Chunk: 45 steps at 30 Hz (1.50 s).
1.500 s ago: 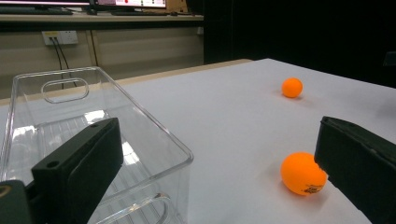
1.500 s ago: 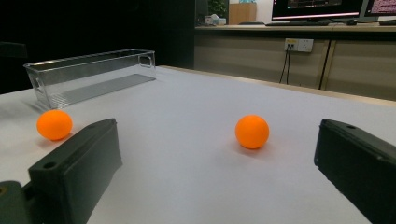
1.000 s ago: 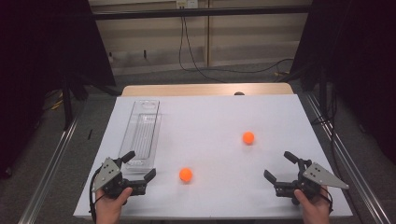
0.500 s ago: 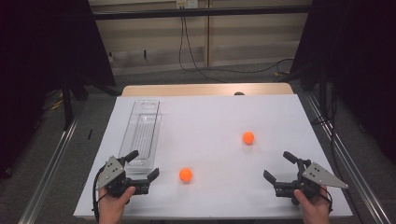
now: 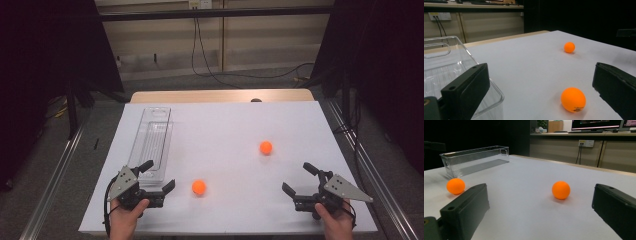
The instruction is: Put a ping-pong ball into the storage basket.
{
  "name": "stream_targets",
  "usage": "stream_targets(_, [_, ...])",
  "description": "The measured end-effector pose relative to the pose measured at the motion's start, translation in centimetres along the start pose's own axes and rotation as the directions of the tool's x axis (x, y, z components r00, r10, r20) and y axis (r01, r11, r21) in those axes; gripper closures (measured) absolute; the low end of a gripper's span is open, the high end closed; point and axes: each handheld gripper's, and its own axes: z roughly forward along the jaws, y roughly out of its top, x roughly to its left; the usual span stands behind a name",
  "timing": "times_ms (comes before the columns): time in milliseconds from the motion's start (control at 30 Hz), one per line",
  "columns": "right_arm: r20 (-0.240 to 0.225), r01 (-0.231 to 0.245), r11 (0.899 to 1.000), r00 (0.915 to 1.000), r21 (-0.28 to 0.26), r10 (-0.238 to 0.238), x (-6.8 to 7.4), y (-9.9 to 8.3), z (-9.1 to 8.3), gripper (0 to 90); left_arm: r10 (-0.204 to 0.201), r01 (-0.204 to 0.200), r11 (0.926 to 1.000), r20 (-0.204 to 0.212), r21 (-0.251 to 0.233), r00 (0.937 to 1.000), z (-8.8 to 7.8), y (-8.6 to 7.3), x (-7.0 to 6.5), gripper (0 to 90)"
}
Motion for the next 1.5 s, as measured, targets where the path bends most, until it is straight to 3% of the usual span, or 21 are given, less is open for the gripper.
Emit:
stream_targets(833, [-0.004,0.006,1.0,1.0,-0.001,-0.006,0.1,0.0,0.0,0.7,-0.004,0.003,0.9998,0.05,0.022,0.9987,1.6,0.4,-1.1,1.2])
stream_targets(1133, [-0.005,0.007,1.0,1.0,-0.001,-0.007,0.1,0.0,0.0,0.7,-0.016,0.014,0.999,0.045,0.042,0.9989,2.3,0.5,-1.5,1.0])
stream_targets(1267, [-0.005,0.006,1.0,1.0,0.0,-0.006,0.1,0.0,0.0,0.7,0.01,-0.013,0.9987,0.067,0.048,0.9977,2.5,0.6,-1.7,0.9])
stream_targets(1500, [-0.006,0.007,1.0,1.0,0.0,-0.007,0.1,0.0,0.0,0.7,0.003,-0.007,0.9982,0.076,0.059,0.9971,3.1,0.7,-2.2,1.0])
